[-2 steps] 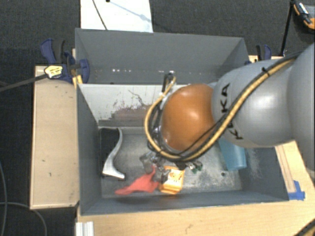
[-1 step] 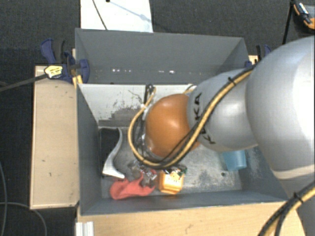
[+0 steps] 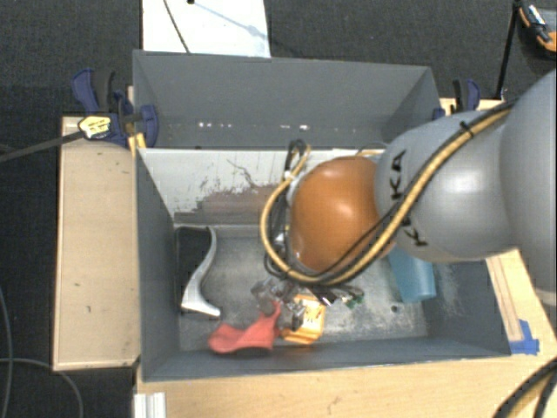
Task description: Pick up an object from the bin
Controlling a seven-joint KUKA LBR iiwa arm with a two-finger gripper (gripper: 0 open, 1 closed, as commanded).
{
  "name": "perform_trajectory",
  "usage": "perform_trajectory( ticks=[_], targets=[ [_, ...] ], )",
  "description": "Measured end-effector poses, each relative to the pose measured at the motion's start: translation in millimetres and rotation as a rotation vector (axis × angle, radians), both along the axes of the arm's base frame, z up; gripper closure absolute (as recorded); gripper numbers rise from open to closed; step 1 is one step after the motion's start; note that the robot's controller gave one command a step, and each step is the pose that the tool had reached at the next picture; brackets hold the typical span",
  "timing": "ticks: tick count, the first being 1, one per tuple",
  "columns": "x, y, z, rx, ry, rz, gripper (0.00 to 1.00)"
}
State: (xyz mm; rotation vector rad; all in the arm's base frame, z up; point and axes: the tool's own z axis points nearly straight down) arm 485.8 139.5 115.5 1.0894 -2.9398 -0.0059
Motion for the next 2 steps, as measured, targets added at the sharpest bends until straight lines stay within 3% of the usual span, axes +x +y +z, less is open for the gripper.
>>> perform_trajectory(
  ticks=[1, 2],
  targets=[
    [1.7, -16, 69, -0.001, -0.005, 0.01, 1.0],
    [3.0, -16, 126, 0.0, -0.01, 0.011, 1.0]
  ],
)
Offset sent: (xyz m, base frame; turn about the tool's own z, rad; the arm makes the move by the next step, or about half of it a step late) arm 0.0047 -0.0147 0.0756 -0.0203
